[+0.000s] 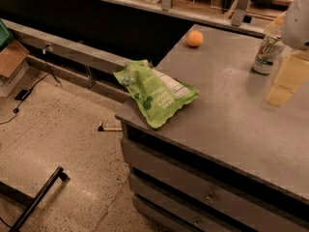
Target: Move orange near green rice chip bag
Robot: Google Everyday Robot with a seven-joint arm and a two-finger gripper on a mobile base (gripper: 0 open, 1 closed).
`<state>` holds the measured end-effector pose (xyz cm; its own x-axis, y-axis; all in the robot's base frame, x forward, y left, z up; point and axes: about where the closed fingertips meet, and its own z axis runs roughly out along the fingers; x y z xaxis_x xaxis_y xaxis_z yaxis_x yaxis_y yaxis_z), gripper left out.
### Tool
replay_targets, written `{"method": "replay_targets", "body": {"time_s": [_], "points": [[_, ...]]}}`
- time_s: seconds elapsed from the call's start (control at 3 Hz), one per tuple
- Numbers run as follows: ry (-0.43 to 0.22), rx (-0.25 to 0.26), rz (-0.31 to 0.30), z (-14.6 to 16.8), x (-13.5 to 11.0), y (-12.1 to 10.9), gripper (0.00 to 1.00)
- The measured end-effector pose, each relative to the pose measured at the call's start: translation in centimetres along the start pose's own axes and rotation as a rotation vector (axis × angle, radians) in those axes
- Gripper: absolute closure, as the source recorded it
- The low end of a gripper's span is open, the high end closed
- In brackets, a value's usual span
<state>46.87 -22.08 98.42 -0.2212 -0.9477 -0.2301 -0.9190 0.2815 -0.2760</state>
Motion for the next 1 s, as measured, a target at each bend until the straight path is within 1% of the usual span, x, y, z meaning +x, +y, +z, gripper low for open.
{"method": "replay_targets", "body": {"time_s": [0.33,0.67,1.0], "points": [[-0.044,0.038,0.046,0.9,-0.2,-5.2,0.00],[-0.105,0.100,0.115,1.3,-0.7,-11.2,0.00],[-0.155,0.197,0.218,2.8,-0.9,-16.9,0.00]]}}
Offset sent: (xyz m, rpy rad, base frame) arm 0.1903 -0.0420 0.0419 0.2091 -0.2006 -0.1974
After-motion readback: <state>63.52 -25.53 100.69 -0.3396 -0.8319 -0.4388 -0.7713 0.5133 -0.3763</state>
